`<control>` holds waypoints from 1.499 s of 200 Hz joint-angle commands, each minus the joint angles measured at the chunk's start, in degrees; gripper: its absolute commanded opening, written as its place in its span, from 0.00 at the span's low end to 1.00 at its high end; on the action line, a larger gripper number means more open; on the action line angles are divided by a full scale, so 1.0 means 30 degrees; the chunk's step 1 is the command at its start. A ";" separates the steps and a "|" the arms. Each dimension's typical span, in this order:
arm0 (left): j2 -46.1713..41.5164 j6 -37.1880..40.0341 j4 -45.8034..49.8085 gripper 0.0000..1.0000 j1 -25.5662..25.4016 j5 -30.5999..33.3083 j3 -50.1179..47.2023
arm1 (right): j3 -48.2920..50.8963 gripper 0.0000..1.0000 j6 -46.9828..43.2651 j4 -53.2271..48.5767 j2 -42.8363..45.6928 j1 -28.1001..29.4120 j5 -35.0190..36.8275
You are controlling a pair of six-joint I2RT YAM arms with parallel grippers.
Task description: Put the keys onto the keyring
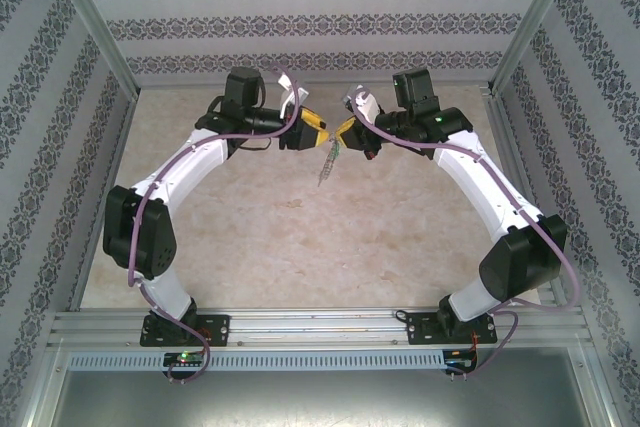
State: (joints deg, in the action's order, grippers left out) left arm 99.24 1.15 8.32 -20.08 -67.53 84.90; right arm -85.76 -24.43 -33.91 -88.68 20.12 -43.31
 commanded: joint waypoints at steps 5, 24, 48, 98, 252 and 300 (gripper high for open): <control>0.0420 0.0991 0.1142 0.48 -0.0423 -0.0370 0.0779 | -0.0653 0.00 -0.0223 0.0257 -0.0103 -0.0008 -0.0581; 0.0516 0.0996 0.1076 0.49 -0.0516 -0.0314 0.0849 | -0.0653 0.00 -0.0150 0.0343 -0.0085 -0.0049 -0.0873; 0.0666 0.0993 0.1104 0.48 -0.0634 -0.0342 0.1097 | -0.0595 0.00 -0.0045 0.0538 -0.0029 -0.0077 -0.1076; 0.0962 0.0892 0.1100 0.38 -0.0783 -0.0697 0.1290 | -0.0392 0.00 0.0178 0.0896 -0.0056 -0.0158 -0.1179; 0.0698 -0.2016 -0.3533 0.04 -0.0786 -0.1268 -0.0224 | -0.0008 0.00 0.0574 0.1489 0.0026 -0.0487 -0.1544; 0.0483 -0.3873 -0.6653 0.00 -0.0787 -0.0859 -0.1259 | 0.0575 0.20 0.2081 0.3048 0.0574 -0.1037 -0.1805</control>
State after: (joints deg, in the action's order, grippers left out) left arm 101.58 -5.78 -2.20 -21.76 -69.45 83.29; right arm -85.71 -21.80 -30.46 -88.68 18.41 -46.02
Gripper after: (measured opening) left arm 0.048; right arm 0.110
